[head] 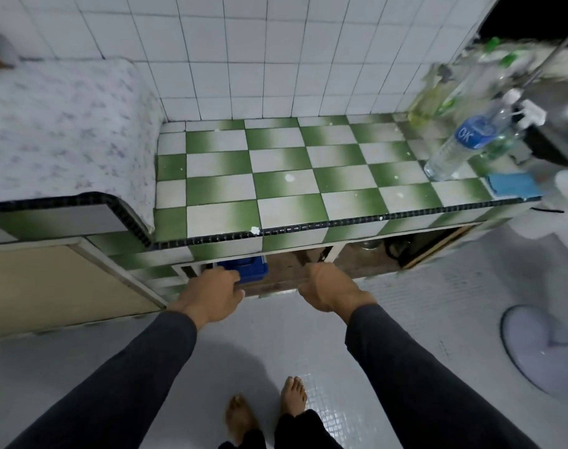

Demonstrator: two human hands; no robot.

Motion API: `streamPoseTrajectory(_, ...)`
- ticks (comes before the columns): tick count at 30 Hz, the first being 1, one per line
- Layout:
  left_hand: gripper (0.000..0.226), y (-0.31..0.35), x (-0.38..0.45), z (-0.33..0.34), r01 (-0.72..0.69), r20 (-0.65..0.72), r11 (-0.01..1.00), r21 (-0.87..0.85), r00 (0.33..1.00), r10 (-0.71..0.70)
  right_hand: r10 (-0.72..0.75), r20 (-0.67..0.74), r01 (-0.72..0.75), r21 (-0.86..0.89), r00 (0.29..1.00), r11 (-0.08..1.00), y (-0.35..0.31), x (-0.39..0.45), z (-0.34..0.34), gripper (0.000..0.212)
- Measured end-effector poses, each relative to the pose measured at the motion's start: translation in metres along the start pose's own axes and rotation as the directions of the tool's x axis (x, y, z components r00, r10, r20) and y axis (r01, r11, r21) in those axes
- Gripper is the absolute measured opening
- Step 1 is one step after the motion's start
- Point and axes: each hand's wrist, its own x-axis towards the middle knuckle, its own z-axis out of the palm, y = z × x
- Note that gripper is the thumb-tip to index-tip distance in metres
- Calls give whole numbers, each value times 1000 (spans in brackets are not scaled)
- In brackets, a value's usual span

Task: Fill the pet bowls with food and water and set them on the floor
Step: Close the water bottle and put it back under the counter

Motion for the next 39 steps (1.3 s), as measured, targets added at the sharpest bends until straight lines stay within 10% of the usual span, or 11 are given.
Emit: streamPoseTrajectory(39,46,367,236,-137,-405,-50,868,287,899,436,303,-327,-247,204,895,947,317,40,-221,52)
